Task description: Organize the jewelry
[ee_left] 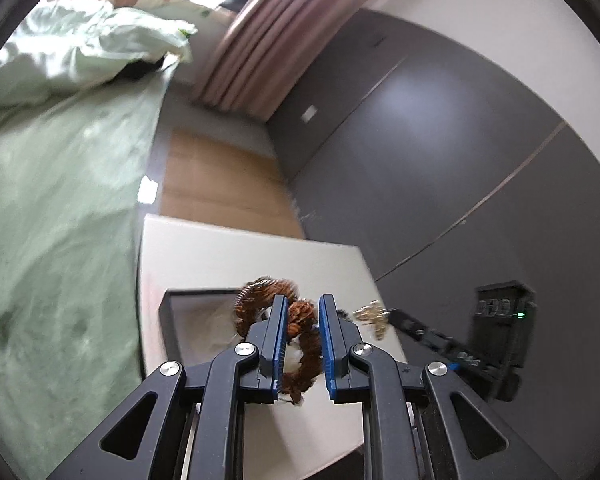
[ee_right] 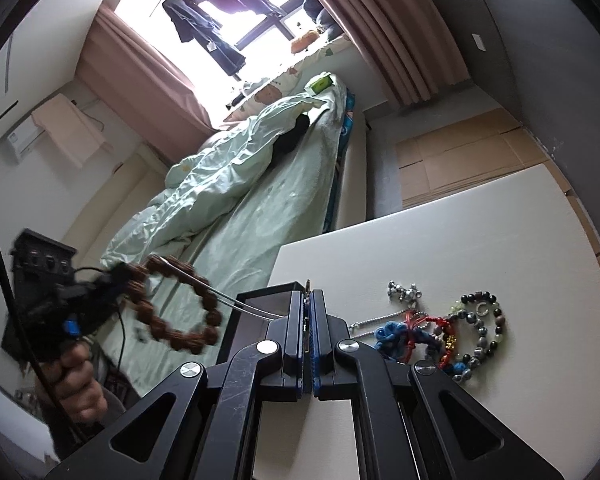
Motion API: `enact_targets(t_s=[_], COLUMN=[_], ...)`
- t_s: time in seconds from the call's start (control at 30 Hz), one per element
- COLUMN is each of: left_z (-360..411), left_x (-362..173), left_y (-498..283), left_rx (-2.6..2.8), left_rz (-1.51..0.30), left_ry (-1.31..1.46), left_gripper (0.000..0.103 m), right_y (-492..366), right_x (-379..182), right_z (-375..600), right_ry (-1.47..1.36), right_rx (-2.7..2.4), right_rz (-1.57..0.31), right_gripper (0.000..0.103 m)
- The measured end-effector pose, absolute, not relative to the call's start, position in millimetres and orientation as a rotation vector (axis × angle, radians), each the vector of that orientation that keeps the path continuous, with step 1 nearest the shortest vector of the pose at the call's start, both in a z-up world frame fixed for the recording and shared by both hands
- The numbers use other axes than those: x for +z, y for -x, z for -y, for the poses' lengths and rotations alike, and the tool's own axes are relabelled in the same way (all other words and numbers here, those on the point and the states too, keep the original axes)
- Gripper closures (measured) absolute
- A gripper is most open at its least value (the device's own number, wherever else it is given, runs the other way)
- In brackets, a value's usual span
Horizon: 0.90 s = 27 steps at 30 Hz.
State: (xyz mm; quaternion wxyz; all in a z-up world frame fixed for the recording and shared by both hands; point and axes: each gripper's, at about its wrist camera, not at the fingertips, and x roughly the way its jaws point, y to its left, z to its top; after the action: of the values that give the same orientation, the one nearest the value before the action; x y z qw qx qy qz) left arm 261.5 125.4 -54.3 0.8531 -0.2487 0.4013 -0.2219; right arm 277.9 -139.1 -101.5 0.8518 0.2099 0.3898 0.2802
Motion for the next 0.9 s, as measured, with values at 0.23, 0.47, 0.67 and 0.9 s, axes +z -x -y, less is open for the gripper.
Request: enact_targets(t_s=[0.23, 0.47, 0.67, 0.9], left_z=[-128.4, -142.3, -156.0, -168.4], left_x=[-59.6, -62.2, -66.8, -71.3], left_y=[-264.2, -267.9, -269.0, -268.8], left_rx=[-0.439, -0.37, -0.317, -0.282], left_rz=[-0.855, -0.833, -0.826, -0.821], left_ry=[0.559, 0.6, 0.623, 0.649], left_gripper=[0.04, 0.039, 0.039, 0.039], right_y=[-278.7, -284.5, -292.8, -300.5], right_x=[-103.9, -105.1, -108.2, -115.6], right_z=[132.3, 115.3, 86.4, 43.5], right_ry=[-0.441, -0.448, -0.443, -0.401], right_rx=[0.613, 0.681, 0.76, 0.825], right_rz=[-0.835, -0.853, -0.889, -0.949], right_gripper=[0.099, 0.099, 0.099, 0.098])
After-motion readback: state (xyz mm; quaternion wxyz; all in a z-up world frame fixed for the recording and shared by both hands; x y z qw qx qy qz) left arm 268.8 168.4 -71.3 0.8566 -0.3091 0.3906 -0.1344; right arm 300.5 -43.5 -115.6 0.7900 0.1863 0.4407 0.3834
